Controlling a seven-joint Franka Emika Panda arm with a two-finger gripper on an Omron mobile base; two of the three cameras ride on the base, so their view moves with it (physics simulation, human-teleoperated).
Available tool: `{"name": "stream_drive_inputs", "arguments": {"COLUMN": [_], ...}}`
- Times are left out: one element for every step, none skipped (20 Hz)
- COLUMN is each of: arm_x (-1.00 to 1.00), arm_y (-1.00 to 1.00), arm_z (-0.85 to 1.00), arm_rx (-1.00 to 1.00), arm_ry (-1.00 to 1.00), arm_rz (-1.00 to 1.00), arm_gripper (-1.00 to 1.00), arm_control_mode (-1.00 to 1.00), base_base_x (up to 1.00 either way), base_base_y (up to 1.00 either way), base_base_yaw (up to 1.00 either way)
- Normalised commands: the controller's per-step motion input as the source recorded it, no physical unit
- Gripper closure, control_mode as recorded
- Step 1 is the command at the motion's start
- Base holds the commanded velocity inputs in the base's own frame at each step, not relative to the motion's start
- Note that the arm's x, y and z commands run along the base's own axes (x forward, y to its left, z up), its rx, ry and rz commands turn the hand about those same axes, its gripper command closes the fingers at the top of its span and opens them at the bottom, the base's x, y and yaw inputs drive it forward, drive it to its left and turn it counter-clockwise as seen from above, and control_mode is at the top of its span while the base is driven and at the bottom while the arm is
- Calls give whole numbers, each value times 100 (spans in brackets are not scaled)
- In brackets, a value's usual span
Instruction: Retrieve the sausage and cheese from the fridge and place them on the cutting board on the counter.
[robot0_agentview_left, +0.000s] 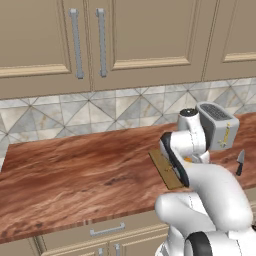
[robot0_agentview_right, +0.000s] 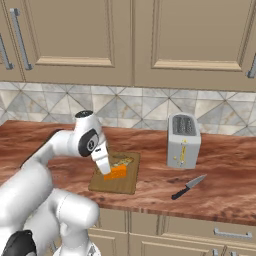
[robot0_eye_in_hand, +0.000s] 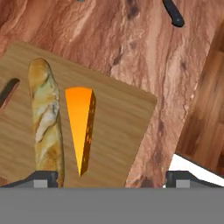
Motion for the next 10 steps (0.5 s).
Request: {"name": "stream_drive_inputs", "arguments": {"arm_x": [-100,-100,-100,-100,-100,-100,-100,-100,-100,-100], "arm_y": [0,0,1,0,0,0,7,16,23,23], "arm_z": [100,100,87,84,67,64,51,47,39,31], "arm_rx": [0,0,0,0,0,-1,0,0,0,0], "arm_ry": [0,0,2,0,0,0,0,0,-1,-2], "arm_rz": [6,7,10,11,14,16,19,21,25,27], "arm_gripper": [-100,-100,-100,-100,-100,-100,-100,-100,-100,-100], "arm_control_mode": [-100,-100,-100,-100,-100,-100,-100,-100,-100,-100], "base_base_x": [0,0,0,0,0,0,0,0,0,0], "base_base_y": [0,0,0,0,0,0,0,0,0,0], "base_base_yaw": [0,0,0,0,0,0,0,0,0,0]}}
